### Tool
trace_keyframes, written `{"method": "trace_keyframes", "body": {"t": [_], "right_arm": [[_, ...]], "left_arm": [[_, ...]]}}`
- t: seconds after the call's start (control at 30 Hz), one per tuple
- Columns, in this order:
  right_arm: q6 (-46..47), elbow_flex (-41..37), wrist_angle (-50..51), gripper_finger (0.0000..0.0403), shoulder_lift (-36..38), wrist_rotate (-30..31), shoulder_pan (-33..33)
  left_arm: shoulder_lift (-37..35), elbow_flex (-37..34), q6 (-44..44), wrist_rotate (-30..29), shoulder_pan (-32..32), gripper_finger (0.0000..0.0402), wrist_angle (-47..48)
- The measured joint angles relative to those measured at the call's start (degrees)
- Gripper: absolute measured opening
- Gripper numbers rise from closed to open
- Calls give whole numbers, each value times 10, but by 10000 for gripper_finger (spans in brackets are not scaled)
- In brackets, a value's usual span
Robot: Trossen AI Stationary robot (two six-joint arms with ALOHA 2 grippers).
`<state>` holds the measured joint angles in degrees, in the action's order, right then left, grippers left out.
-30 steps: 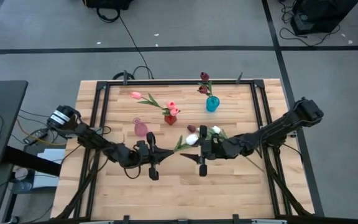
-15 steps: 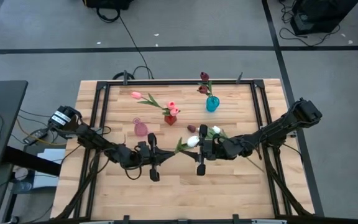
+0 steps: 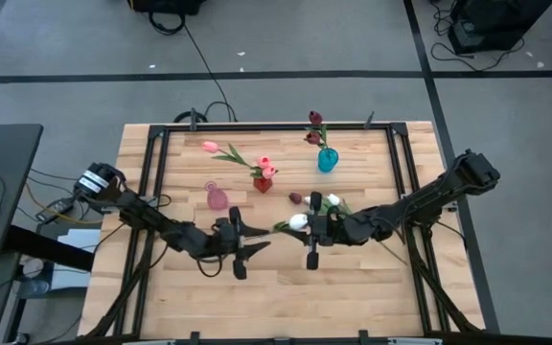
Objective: Sort flowers into vase by color
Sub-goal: Put the bottom white tulip into the pink vase
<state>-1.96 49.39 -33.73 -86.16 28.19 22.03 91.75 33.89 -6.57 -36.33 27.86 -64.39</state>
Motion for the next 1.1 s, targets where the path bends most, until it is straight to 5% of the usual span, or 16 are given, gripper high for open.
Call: {"method": "trace_keyframes", "body": {"t": [0.17,0.57,0.7,0.87,1.1], "right_arm": [[51,0,81,25,22,-21,-8],[97,0,130,29,26,-73,-26],[95,0,133,28,26,-73,-26],[93,0,133,34,26,-83,-26],[97,1,132,80,26,-98,-23]], "left_arm": [[-5,25,-58,1,-7,182,104],[-6,209,-162,4,-44,166,547],[-6,220,-149,15,-43,136,573],[-6,220,-138,37,-49,24,570],[-6,220,-104,36,-50,6,546]]}}
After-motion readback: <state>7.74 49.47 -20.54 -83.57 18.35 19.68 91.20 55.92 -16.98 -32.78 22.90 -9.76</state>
